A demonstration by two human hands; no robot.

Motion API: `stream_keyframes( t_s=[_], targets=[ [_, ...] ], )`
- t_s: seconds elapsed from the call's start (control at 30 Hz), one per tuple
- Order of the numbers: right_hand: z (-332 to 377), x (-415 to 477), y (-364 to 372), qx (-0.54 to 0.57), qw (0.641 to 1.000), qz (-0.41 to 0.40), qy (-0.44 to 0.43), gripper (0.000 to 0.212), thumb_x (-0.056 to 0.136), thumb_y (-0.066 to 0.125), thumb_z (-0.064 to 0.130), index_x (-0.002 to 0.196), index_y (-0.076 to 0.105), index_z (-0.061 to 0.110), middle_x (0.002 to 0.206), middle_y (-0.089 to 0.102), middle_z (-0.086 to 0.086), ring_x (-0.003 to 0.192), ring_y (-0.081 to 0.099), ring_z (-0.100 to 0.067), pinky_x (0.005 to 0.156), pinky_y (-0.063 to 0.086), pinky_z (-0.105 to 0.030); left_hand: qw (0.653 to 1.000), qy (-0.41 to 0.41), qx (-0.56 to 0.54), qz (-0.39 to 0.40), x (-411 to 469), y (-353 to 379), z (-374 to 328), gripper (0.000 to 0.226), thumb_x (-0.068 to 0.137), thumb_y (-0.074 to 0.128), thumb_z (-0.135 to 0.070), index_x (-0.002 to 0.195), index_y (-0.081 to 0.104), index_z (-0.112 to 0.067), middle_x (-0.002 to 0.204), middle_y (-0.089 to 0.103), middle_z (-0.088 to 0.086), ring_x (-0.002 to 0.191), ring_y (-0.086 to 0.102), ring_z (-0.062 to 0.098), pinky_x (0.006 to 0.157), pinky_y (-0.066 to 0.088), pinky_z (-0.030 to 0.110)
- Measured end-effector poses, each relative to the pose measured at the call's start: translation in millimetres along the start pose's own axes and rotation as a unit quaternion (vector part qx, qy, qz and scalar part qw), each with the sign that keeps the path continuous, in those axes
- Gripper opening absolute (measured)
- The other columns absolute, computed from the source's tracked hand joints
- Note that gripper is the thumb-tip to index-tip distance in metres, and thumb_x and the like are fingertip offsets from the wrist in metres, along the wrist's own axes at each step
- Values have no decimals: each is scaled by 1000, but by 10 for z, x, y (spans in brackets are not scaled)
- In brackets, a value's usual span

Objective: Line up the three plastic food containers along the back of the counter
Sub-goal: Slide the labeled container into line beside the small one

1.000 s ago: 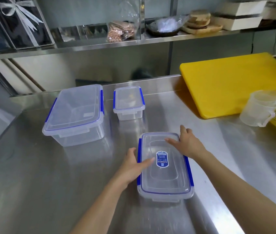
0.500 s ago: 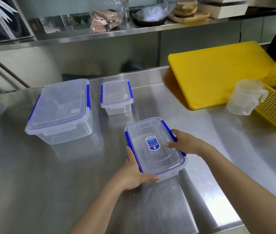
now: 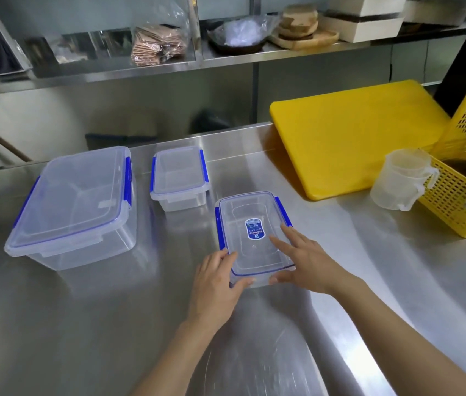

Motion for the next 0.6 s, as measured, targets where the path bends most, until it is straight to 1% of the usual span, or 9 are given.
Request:
stream_keyframes(
  t_s=[0.1,0.2,0.3,0.37,0.4,0.47,0.5,0.53,0.6],
  targets=[
    [-42,123,-146,3,999,-37,-2,80,81,58,48,146,17,25,158,13,3,145,7,-18,114,24,-37,995,53,79,-31,208,-7,-97,46,64,81,-39,99,70,-12,95,70,2,89,67,23,79,52,31],
    [-95,291,-275,7,997,-72,-1,73,82,59,46,143,27,22,154,25,4,143,16,-16,109,34,-35,990,73,113,-33,454,40,-124,39,58,85,-39,82,70,-12,79,71,1,74,69,22,68,55,28],
    [-124,479,-367,-13,994,-108,-3,67,82,59,44,139,36,16,150,35,-1,142,23,-20,107,36,-36,989,69,126,-31,699,66,-97,38,60,85,-37,84,71,-12,85,74,4,79,71,22,71,57,31],
    [-148,633,-444,-1,991,-131,-5,64,83,59,41,137,40,12,148,40,-4,140,28,-23,107,37,-37,988,54,145,-25,849,109,-50,48,62,82,-37,99,72,-10,104,74,7,94,71,20,83,55,34],
    [-168,728,-477,7,991,-132,-4,64,84,58,40,138,38,12,148,39,-4,140,27,-23,108,35,-36,988,41,148,-13,921,135,-19,58,65,80,-39,113,67,-8,118,69,8,106,66,18,94,48,34],
    [-231,950,-505,-4,994,-108,0,65,87,53,42,141,31,14,152,30,-3,142,21,-22,112,28,-36,990,29,133,27,1060,208,7,76,81,63,-44,142,35,-8,150,37,6,137,37,14,112,15,28],
    [-267,1068,-517,-25,995,-96,-1,66,88,49,44,143,27,15,154,26,-3,143,18,-21,114,24,-36,991,30,121,40,1141,247,26,78,88,52,-46,148,16,-11,157,18,2,144,18,12,111,1,23],
    [-300,1187,-535,-48,995,-88,-1,66,90,46,46,144,24,16,155,23,-2,144,16,-20,115,20,-36,992,24,112,57,1226,297,62,80,90,46,-47,149,4,-13,159,4,0,146,5,11,109,-6,21],
    [-361,1383,-562,-71,994,-80,5,66,91,41,48,145,19,17,156,19,-2,144,13,-18,116,17,-37,990,10,119,78,1392,361,123,85,90,45,-48,148,-7,-14,159,-7,-1,145,-6,10,107,-11,22]
  ],
)
Point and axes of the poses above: each hand's wrist, its own x-axis towards the middle knuckle, its own y-axis out of the palm, z = x × y, the point moved 10 cm from there along x, towards the middle knuckle
